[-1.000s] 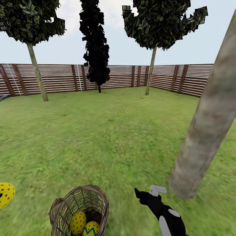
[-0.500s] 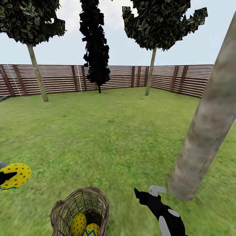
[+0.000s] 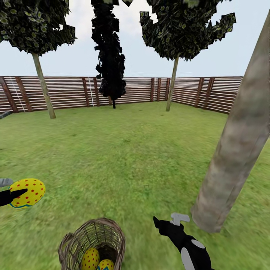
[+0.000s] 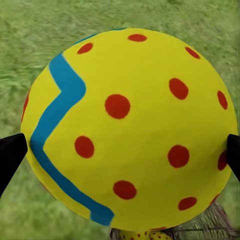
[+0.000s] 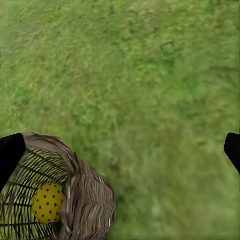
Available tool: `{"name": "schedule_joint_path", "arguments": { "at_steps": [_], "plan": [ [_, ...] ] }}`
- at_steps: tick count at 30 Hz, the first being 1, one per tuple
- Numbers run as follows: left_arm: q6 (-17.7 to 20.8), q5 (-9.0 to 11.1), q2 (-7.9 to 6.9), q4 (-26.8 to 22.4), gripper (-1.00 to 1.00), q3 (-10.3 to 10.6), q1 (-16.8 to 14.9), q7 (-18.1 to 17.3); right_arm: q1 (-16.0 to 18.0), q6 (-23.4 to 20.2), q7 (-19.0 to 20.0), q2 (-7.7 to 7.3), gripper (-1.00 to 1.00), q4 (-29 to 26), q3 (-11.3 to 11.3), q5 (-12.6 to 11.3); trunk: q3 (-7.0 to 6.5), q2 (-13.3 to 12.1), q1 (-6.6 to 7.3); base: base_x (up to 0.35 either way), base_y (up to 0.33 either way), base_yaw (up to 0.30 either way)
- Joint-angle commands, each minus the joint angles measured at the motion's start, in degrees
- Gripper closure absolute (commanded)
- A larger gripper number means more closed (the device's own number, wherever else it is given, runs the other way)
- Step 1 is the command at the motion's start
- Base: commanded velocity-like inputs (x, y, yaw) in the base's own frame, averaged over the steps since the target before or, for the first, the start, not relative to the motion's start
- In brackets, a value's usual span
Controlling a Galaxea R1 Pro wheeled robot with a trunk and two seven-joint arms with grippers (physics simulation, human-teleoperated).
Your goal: Take the three Easter eggs out of the wicker basket on the lawn in the garden, then place them on the lawn next to a single tree (choose any tree) so that all three eggs are next to the same tree and none are left in the basket.
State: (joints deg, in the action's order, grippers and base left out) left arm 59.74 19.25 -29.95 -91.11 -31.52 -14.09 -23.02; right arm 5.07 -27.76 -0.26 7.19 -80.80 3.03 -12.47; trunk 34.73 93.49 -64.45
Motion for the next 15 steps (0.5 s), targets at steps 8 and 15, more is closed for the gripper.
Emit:
{"name": "schedule_joint_path", "arguments": {
  "at_steps": [8,15],
  "plan": [
    [0.26,-0.44,-0.01,-0.07,1.0,-0.03,-0.06,-0.69,0.03,0.0,-0.02,0.01,-1.0,-0.01,1.47,-0.24,-2.1,-3.19,1.77,0.0,0.0,0.0],
    [0.26,-0.44,0.02,-0.11,1.0,-0.03,-0.06,-0.71,0.03,0.07,-0.01,0.01,-1.0,0.1,1.54,-0.27,-3.98,-6.0,3.3,0.0,0.0,0.0]
  ]
}}
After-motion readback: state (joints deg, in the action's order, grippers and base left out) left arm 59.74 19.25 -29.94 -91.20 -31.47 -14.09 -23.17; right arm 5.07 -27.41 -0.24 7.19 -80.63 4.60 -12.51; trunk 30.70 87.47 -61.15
